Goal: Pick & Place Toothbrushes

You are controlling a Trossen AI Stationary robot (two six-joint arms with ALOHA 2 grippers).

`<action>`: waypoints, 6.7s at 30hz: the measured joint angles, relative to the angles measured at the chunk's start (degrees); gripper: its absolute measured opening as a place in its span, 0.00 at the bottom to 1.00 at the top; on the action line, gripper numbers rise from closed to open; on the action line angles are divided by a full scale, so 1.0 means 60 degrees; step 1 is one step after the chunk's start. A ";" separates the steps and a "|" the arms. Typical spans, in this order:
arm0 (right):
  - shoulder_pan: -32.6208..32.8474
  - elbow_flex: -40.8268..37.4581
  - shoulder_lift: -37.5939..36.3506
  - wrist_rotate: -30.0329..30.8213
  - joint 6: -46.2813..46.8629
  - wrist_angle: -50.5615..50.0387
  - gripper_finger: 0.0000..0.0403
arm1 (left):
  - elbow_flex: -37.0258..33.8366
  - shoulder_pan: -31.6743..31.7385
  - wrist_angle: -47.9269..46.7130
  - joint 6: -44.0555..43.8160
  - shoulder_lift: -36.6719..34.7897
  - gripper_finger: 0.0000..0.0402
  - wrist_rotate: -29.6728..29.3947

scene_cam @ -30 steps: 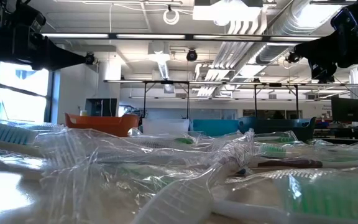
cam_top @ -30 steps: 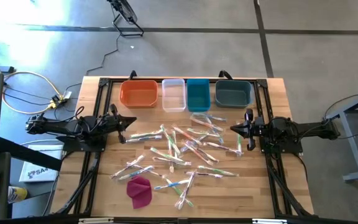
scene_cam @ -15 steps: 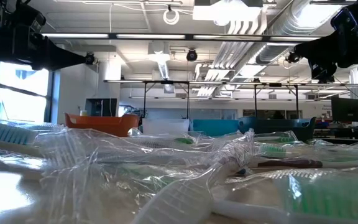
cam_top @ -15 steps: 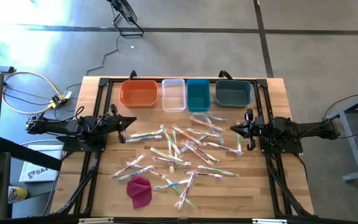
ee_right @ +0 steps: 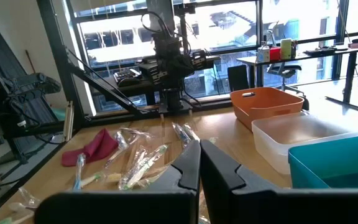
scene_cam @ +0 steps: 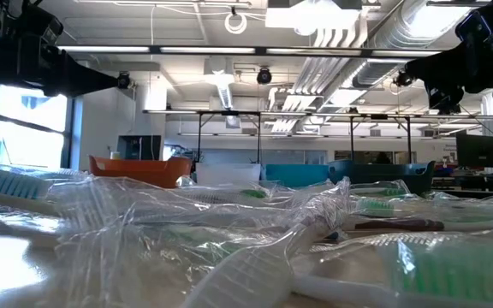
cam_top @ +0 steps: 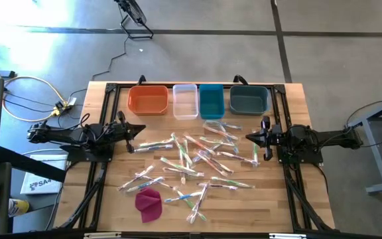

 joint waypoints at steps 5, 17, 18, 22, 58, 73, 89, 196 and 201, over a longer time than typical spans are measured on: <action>0.0004 0.0000 0.0002 0.0000 0.0002 0.0000 0.01 | 0.0004 0.0003 -0.0001 -0.0001 0.0000 0.02 0.0000; 0.0004 0.0000 0.0002 0.0000 0.0001 0.0000 0.01 | 0.0004 0.0002 -0.0001 0.0001 0.0001 0.02 0.0000; 0.0000 0.0000 0.0001 0.0000 0.0002 0.0000 0.01 | 0.0003 0.0003 0.0000 -0.0002 0.0003 0.02 0.0000; 0.0003 0.0000 0.0000 0.0000 0.0001 0.0000 0.01 | 0.0000 0.0002 -0.0001 0.0001 0.0004 0.02 0.0000; 0.0004 0.0000 0.0004 0.0000 0.0000 0.0000 0.01 | 0.0002 0.0001 0.0000 0.0000 0.0002 0.02 0.0000; 0.0003 0.0000 0.0002 0.0000 0.0000 0.0000 0.01 | 0.0000 0.0001 -0.0002 -0.0002 0.0000 0.02 0.0000; 0.0002 0.0000 0.0002 0.0000 0.0000 0.0000 0.01 | 0.0001 -0.0001 0.0000 -0.0002 0.0000 0.02 0.0000; 0.0002 0.0000 0.0000 -0.0215 0.0717 0.0727 0.01 | 0.0004 -0.0001 0.0080 -0.3484 0.0004 0.02 0.0233; 0.0004 0.0000 0.0004 -0.0219 0.0692 0.0851 0.01 | 0.0002 0.0001 -0.0018 -0.2651 0.0004 0.02 0.0512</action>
